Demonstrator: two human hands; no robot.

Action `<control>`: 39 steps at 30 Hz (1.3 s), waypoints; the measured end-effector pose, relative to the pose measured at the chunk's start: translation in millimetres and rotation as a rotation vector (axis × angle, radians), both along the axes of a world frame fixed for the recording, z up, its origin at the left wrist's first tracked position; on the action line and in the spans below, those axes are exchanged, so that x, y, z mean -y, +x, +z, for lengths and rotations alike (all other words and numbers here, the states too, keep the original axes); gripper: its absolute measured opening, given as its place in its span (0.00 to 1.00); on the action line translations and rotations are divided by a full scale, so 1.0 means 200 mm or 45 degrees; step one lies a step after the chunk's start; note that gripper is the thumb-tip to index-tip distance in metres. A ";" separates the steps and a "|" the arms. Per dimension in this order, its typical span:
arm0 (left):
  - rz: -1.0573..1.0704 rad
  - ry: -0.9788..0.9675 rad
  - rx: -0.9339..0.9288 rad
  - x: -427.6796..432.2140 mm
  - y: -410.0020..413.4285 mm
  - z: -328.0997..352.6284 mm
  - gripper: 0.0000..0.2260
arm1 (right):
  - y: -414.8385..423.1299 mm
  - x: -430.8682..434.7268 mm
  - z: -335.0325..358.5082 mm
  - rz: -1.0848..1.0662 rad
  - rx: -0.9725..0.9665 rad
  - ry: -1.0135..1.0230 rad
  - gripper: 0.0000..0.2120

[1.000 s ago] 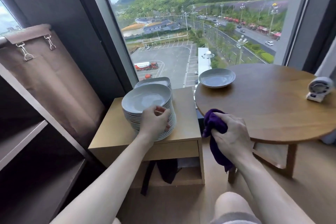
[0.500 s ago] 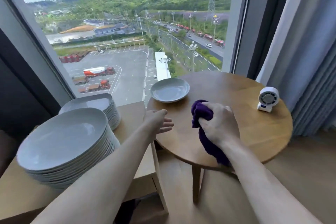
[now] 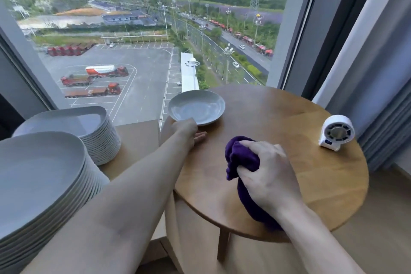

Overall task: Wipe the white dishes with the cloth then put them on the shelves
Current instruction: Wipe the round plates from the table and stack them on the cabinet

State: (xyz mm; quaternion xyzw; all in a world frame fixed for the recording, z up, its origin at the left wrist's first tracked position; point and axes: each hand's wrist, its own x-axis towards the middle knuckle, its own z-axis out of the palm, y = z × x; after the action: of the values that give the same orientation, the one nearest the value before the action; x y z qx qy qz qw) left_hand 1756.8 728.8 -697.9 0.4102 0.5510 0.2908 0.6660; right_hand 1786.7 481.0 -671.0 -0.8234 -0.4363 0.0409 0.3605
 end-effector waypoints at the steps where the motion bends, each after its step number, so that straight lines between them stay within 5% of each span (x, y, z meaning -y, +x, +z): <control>1: 0.043 -0.008 0.042 -0.01 0.00 0.01 0.22 | -0.02 0.01 0.01 -0.007 -0.013 0.013 0.16; 10: 0.330 -0.077 0.377 0.17 -0.16 0.10 0.23 | -0.13 0.27 0.16 -0.041 -0.089 0.062 0.13; 25: 0.015 -0.132 0.695 0.96 -0.99 0.15 0.23 | -0.49 0.55 0.30 0.037 -0.102 0.174 0.13; 33: -0.245 -0.098 0.602 1.36 -1.67 0.20 0.23 | -0.82 0.55 0.31 0.259 -0.002 0.055 0.24; 39: -0.174 -0.037 0.547 1.44 -2.03 0.24 0.28 | -1.20 0.53 0.16 0.750 0.142 -0.254 0.26</control>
State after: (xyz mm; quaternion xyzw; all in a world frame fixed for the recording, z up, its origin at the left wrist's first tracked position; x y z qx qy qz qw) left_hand 1350.3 440.8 -650.3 0.3655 0.3715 0.3177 0.7921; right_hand 1546.4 375.4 -639.7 -0.6939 -0.6690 0.1408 0.2262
